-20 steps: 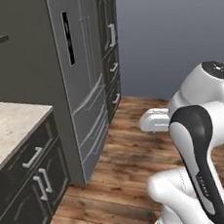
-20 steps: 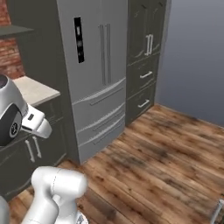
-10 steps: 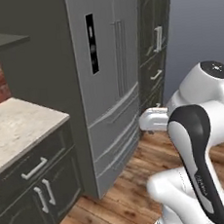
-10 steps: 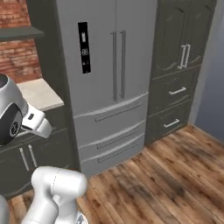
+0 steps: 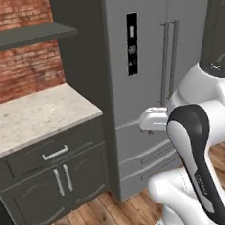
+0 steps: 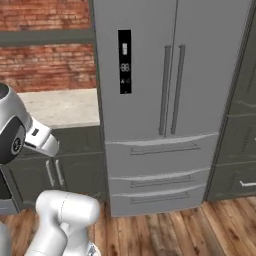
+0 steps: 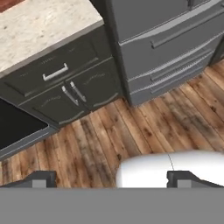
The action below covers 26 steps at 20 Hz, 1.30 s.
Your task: Place one of the steaks on the plate and the other in the bowl. Then place the bowl in the fridge.
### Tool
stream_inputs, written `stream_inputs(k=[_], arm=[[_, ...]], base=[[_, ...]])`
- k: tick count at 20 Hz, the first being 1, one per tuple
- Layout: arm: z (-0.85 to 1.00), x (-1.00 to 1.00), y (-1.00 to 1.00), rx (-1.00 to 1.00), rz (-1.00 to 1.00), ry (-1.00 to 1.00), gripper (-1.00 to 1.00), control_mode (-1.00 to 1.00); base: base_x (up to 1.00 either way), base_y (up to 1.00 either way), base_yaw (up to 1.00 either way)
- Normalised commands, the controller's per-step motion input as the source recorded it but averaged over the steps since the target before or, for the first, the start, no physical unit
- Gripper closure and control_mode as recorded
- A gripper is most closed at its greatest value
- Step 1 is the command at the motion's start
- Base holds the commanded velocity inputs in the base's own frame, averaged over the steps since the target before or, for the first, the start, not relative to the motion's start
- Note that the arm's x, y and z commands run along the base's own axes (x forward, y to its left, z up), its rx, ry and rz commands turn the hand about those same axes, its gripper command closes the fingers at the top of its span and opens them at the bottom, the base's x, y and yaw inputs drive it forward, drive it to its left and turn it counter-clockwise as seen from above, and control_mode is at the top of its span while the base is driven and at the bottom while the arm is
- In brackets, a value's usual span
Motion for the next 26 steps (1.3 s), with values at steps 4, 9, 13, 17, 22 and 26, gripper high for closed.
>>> stream_inputs(k=[4,9,13,17,22,26], arm=[[0.0,0.0,0.0,0.0,0.0,0.0,-1.0,1.0],[0.0,0.0,0.0,0.0,0.0,0.0,-1.0,1.0],[0.0,0.0,0.0,0.0,0.0,0.0,-1.0,1.0],[0.0,0.0,0.0,0.0,0.0,0.0,-1.0,1.0],[0.0,0.0,0.0,0.0,0.0,0.0,-1.0,1.0],[0.0,0.0,0.0,0.0,0.0,0.0,-1.0,1.0]], base=[[0.0,-1.0,0.3],[0.0,-1.0,0.22],[0.51,-1.0,0.45],[0.21,-1.0,0.46],[0.2,-1.0,0.28],[0.58,-0.51,0.18]])
